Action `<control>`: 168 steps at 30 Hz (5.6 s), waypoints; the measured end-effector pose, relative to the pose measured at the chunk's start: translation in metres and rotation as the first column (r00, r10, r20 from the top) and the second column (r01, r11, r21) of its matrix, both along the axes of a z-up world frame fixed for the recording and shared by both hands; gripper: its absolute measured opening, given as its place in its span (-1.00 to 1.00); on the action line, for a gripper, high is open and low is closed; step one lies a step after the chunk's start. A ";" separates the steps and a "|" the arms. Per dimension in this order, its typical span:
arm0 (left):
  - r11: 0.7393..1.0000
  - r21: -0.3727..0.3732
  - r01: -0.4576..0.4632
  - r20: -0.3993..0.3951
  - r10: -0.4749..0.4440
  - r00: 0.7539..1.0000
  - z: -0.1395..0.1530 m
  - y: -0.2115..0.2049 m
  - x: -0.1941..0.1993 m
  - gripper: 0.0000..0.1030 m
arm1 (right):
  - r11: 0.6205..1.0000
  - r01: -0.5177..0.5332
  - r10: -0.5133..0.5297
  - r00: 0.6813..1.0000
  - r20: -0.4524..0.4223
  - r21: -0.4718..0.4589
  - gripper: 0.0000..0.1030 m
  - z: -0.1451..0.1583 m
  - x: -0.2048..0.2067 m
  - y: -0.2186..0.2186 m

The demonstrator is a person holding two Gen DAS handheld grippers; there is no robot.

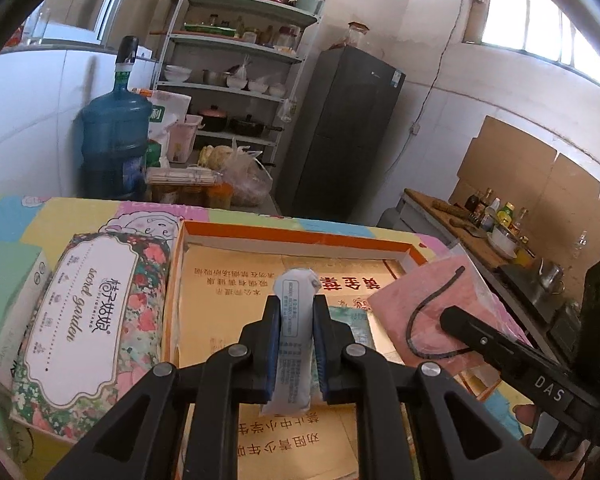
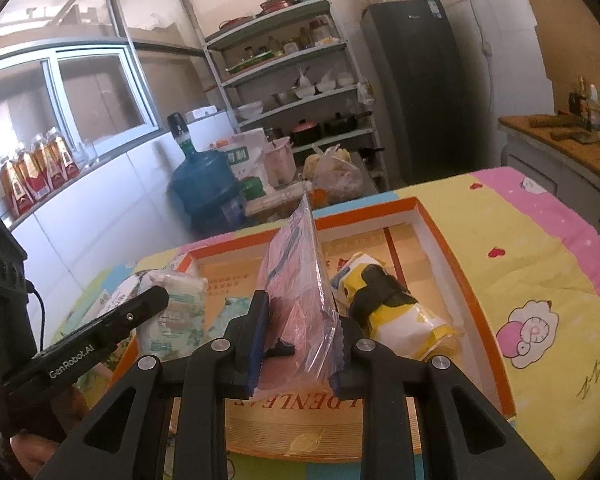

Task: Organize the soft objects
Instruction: 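Carry the tissue pack and pink bagged item with both tools over the box, then open left tool to set the tissue pack in the box while right tool releases the pink bag, then move both tools back from the box toward the plush toys, then grasp the white floral fabric ring with left tool while right tool approaches the pink teddy bear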

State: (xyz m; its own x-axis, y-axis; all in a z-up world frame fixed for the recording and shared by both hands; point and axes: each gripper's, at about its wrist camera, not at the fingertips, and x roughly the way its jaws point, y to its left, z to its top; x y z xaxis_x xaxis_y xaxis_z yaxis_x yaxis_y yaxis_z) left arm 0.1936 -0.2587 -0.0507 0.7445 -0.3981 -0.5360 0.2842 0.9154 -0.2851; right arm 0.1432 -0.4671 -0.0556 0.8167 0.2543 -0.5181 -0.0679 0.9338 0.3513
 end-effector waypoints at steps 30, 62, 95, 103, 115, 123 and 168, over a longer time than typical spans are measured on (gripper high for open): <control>0.999 0.024 -0.044 0.074 0.042 0.996 0.023 0.005 -0.024 0.07 | 0.997 0.074 -0.073 0.996 0.044 -0.025 0.16 0.013 -0.022 -0.002; 0.981 0.109 -0.161 0.219 0.134 0.966 0.065 0.059 -0.104 0.47 | 0.996 0.040 -0.029 0.992 0.127 -0.085 0.16 0.063 -0.080 0.060; 0.949 0.102 -0.297 0.303 0.255 0.918 0.083 0.184 -0.177 0.47 | 0.988 -0.061 0.091 0.973 0.210 -0.145 0.16 0.093 -0.133 0.180; 0.935 0.086 -0.344 0.301 0.304 0.904 0.081 0.222 -0.188 0.47 | 0.983 -0.085 0.118 0.971 0.208 -0.162 0.16 0.092 -0.138 0.209; 0.902 0.072 -0.425 0.265 0.394 0.880 0.067 0.277 -0.198 0.47 | 0.969 -0.160 0.196 0.962 0.192 -0.189 0.16 0.087 -0.137 0.254; 0.892 0.083 -0.444 0.236 0.415 0.879 0.054 0.299 -0.200 0.47 | 0.956 -0.210 0.245 0.954 0.170 -0.203 0.16 0.080 -0.133 0.281; 0.957 0.110 -0.268 -0.030 0.273 0.962 -0.040 0.302 -0.170 -0.73 | 0.934 -0.288 0.301 0.953 0.030 -0.211 0.42 0.033 -0.091 0.315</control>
